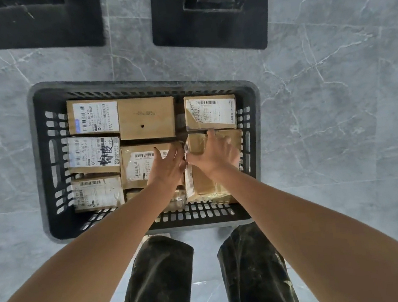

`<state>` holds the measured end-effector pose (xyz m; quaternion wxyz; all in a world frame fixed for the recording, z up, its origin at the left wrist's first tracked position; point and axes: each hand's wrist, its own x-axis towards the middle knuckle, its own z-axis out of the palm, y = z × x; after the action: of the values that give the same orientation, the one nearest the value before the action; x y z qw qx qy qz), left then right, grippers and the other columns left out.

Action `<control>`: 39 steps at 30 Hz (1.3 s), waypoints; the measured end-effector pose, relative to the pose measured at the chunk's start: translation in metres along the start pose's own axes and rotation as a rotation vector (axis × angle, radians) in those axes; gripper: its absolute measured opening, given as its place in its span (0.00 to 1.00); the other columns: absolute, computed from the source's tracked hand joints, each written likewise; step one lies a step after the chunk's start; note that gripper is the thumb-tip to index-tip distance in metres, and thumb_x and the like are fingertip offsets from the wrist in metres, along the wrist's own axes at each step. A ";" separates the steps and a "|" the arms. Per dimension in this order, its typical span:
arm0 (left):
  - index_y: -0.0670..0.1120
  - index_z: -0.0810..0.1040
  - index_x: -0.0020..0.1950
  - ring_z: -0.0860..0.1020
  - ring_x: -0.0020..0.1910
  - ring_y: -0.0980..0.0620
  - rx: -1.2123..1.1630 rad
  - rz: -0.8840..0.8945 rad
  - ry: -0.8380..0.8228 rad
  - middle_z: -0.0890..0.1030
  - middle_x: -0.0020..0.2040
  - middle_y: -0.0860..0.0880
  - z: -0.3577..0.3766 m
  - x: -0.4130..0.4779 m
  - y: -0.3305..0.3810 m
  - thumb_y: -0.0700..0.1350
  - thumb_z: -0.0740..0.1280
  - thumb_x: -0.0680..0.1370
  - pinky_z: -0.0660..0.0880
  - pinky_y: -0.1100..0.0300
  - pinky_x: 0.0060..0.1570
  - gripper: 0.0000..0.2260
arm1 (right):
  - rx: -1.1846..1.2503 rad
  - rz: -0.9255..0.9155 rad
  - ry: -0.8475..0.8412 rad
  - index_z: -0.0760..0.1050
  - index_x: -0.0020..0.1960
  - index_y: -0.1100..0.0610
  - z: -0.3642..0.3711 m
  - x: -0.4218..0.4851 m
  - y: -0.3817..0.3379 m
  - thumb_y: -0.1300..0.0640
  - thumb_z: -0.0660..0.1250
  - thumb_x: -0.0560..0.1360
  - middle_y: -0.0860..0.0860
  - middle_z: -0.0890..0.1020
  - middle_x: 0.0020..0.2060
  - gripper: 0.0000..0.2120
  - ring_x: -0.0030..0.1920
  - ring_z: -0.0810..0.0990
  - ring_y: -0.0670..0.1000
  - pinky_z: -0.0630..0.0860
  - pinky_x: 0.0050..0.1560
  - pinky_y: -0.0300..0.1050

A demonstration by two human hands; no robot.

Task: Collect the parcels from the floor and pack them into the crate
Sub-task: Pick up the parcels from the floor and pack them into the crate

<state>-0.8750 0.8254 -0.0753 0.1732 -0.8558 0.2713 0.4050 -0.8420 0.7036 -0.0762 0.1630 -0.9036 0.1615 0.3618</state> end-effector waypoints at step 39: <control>0.48 0.73 0.57 0.74 0.41 0.57 -0.876 -0.223 0.066 0.75 0.43 0.54 0.035 -0.147 -0.022 0.42 0.60 0.79 0.72 0.63 0.43 0.09 | -0.640 -0.412 0.029 0.23 0.71 0.44 0.024 -0.062 0.035 0.74 0.58 0.75 0.66 0.36 0.74 0.51 0.43 0.76 0.51 0.81 0.42 0.46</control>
<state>-0.9597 0.9080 0.0209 -0.1715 -0.8847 -0.0142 0.4332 -0.9133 0.6927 -0.0552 -0.0606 -0.9274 -0.1424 0.3406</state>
